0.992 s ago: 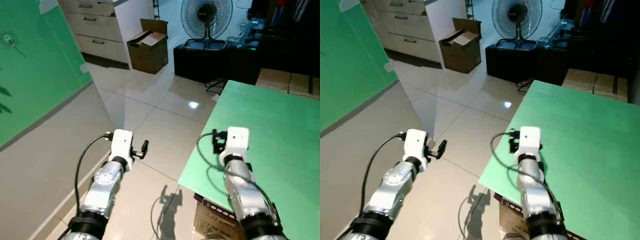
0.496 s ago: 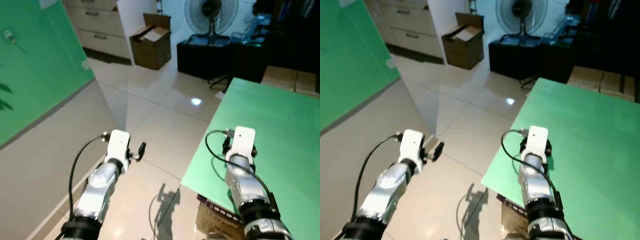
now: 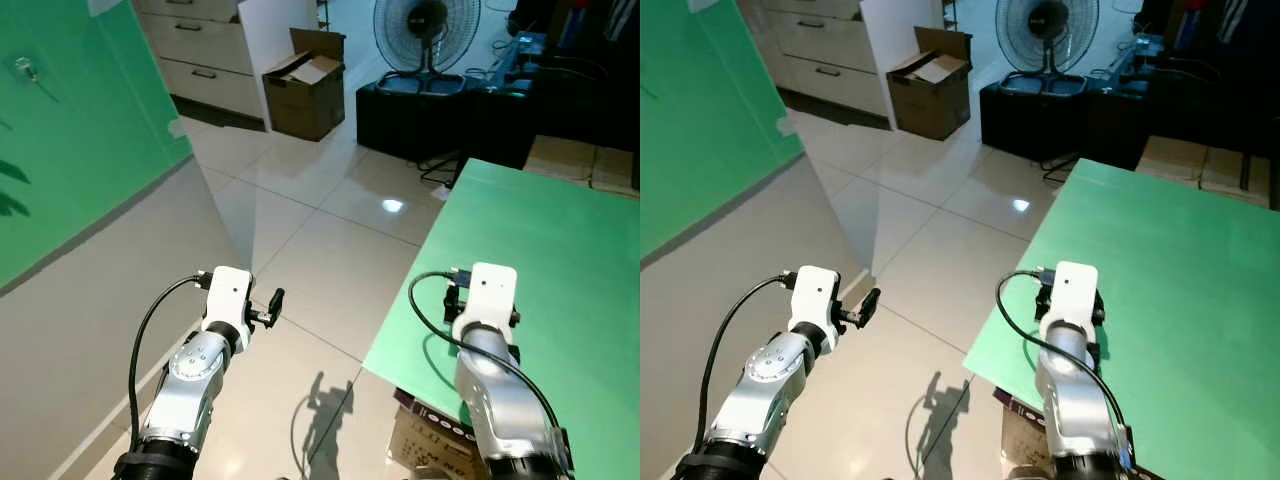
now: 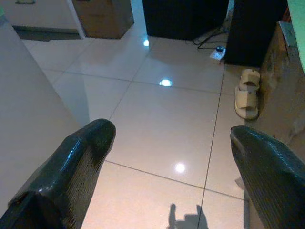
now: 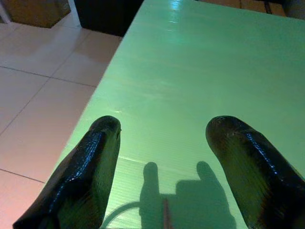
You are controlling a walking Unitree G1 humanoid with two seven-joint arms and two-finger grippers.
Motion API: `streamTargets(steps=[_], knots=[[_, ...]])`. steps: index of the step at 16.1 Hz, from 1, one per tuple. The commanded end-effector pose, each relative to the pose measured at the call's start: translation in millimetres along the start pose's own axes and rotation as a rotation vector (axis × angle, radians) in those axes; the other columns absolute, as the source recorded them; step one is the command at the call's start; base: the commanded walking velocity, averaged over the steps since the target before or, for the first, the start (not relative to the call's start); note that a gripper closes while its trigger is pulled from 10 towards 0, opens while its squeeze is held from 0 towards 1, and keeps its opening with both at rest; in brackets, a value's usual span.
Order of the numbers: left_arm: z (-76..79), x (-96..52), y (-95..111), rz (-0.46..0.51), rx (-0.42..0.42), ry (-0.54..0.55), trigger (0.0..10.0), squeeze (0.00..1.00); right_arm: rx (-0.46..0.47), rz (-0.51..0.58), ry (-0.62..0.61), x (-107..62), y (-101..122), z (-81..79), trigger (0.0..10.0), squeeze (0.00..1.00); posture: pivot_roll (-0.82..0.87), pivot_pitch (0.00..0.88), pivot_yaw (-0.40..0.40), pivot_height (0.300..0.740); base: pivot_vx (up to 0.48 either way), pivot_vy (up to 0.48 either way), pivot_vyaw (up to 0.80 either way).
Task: Hang keys on a hook
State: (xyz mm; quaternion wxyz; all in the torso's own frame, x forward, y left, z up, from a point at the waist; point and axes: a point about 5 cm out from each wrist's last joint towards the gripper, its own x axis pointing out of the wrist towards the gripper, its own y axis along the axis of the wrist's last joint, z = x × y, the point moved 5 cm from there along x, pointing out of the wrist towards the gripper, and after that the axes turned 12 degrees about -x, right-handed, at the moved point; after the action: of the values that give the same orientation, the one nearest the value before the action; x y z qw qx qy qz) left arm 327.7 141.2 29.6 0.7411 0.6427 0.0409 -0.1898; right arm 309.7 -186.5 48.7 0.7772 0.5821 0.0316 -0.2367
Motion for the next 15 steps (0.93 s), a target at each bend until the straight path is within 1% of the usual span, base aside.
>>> streamTargets(steps=[1,2,3,5,6,7,8,9,10,11,12,13,15], knots=[[-9.0,6.5,17,0.069,-0.043,0.044,10.0,0.0,0.01,0.079,0.058,-4.3,7,-0.5,10.0,0.0,-0.28,0.0,0.141,0.74,0.0,0.0,0.0],[-11.1,8.9,19,0.093,-0.073,0.06,10.0,0.0,-0.027,0.098,0.079,-3.9,6,1.0,10.0,0.0,-0.3,0.0,0.134,0.74,0.0,0.0,0.0],[-13.8,12.3,13,0.083,-0.116,0.085,10.0,0.0,-0.09,0.117,0.099,-1.7,4,5.4,10.0,0.0,-0.33,0.0,0.113,0.74,0.0,0.0,0.0],[-10.6,15.1,8,0.072,-0.138,0.094,10.0,0.0,-0.135,0.122,0.116,0.5,3,12.3,10.0,0.0,-0.35,0.0,0.078,0.74,0.0,0.0,0.0],[-0.2,19.9,-4,0.049,-0.147,0.092,10.0,0.0,-0.186,0.131,0.153,4.0,4,26.4,10.0,0.0,-0.39,0.0,-0.01,0.74,0.0,0.0,0.0],[8.9,22.7,-16,0.02,-0.172,0.098,10.0,0.0,-0.241,0.152,0.194,6.1,6,36.4,10.0,0.0,-0.41,0.0,-0.042,0.74,0.0,0.0,0.0],[18.1,22.0,-27,-0.009,-0.201,0.087,10.0,0.0,-0.255,0.131,0.21,10.4,4,39.3,10.0,0.0,-0.4,0.0,-0.036,0.74,0.0,0.0,0.0],[25.9,19.2,-34,-0.024,-0.204,0.061,10.0,0.0,-0.244,0.123,0.205,12.2,3,37.9,10.0,0.0,-0.4,0.0,-0.025,0.74,0.0,0.0,0.0],[27.5,17.4,-37,-0.032,-0.196,0.054,10.0,0.0,-0.234,0.121,0.2,12.1,3,36.1,10.0,0.0,-0.39,0.006,-0.018,0.74,0.0,0.0,0.0],[28.3,13.0,-44,-0.049,-0.211,0.04,10.0,0.0,-0.215,0.109,0.202,10.8,0,28.3,10.0,0.0,-0.38,0.024,-0.007,0.74,0.0,0.0,0.0],[27.1,11.6,-48,-0.061,-0.186,0.044,10.0,0.0,-0.209,0.108,0.214,10.4,-2,22.4,10.0,0.0,-0.38,0.036,0.002,0.74,0.0,0.0,0.0],[25.2,11.0,-49,-0.066,-0.167,0.057,10.0,0.0,-0.211,0.107,0.22,9.9,-2,19.5,10.0,0.0,-0.38,0.041,0.006,0.74,0.0,0.0,0.0],[26.6,10.3,-48,-0.058,-0.158,0.048,10.0,0.0,-0.196,0.106,0.227,8.4,-3,16.2,10.0,0.0,-0.38,0.055,0.017,0.74,0.0,0.0,0.0]])
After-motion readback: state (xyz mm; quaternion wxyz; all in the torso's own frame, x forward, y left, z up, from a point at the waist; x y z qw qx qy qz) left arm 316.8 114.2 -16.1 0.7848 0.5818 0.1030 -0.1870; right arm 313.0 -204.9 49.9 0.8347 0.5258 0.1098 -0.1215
